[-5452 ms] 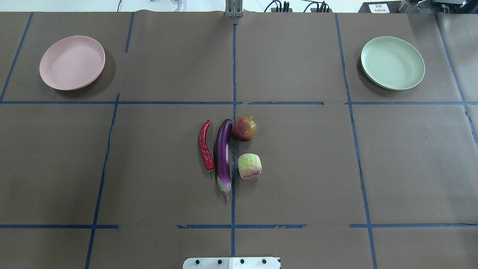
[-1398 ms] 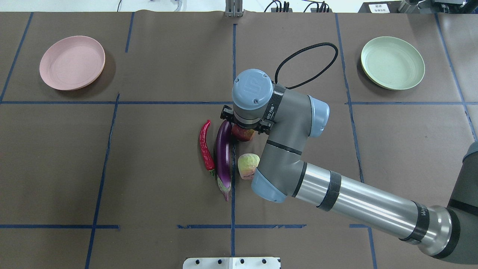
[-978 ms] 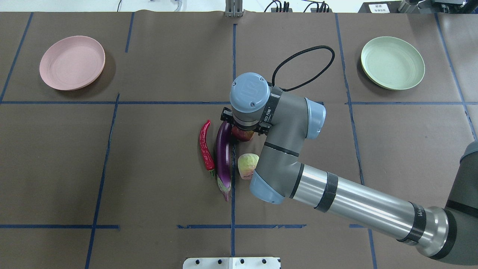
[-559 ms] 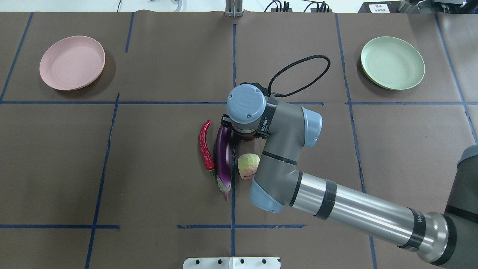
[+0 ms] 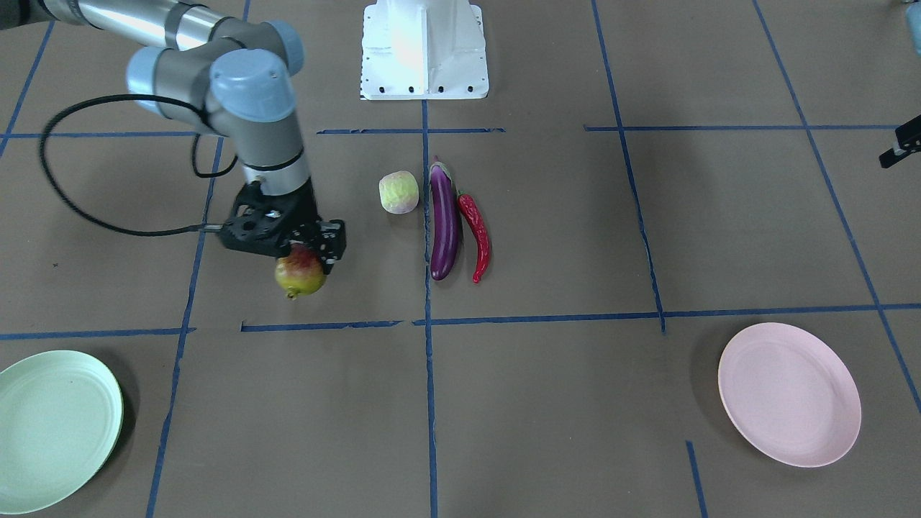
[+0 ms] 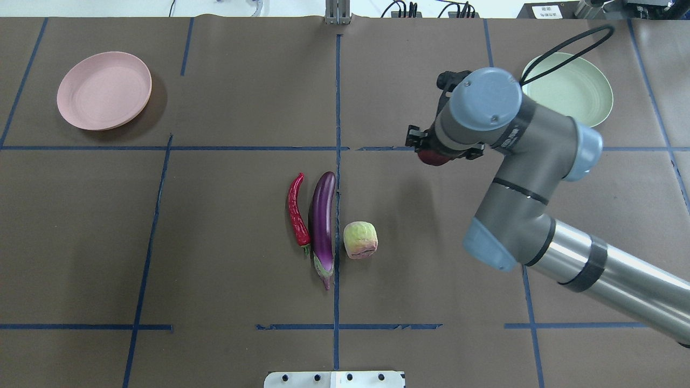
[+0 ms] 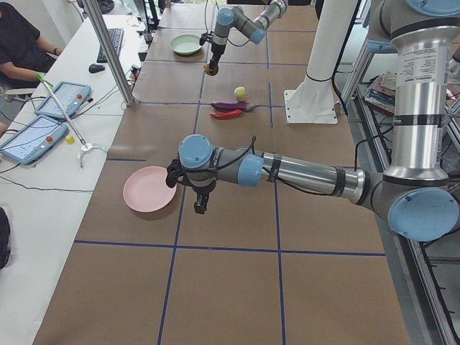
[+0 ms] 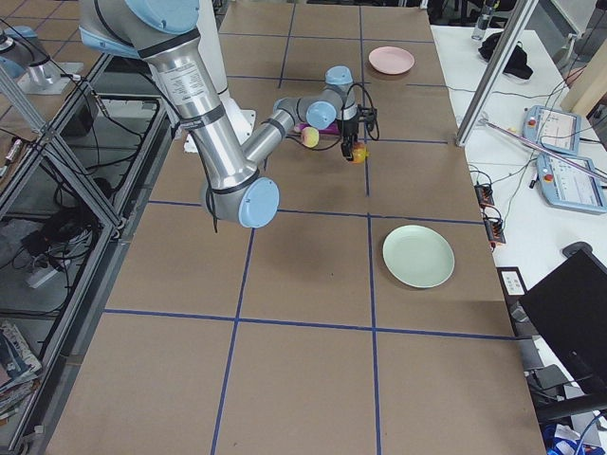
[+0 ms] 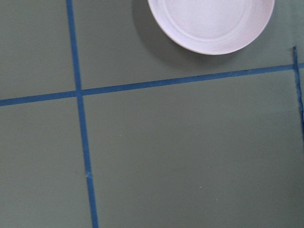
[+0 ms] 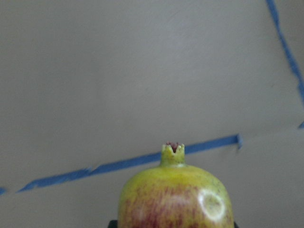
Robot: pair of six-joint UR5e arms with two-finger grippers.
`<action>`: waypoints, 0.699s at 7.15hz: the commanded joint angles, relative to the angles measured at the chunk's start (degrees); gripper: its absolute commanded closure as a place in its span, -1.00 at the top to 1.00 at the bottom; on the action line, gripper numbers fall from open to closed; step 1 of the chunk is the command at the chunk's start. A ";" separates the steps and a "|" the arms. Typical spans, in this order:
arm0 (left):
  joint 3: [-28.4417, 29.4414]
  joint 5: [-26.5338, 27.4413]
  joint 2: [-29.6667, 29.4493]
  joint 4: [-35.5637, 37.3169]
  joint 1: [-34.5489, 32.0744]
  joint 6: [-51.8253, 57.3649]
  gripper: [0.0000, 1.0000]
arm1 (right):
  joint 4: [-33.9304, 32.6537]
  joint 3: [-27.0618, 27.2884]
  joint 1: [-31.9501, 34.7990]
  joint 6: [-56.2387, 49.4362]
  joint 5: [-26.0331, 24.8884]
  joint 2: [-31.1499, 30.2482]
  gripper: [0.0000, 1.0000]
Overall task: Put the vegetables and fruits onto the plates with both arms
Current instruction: 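Carry pomegranate to green plate with right gripper while left reaches for eggplant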
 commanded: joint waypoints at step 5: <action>0.25 14.71 -23.04 -9.70 31.86 -44.17 0.99 | 0.81 -19.49 24.10 -31.32 5.73 -1.34 -0.99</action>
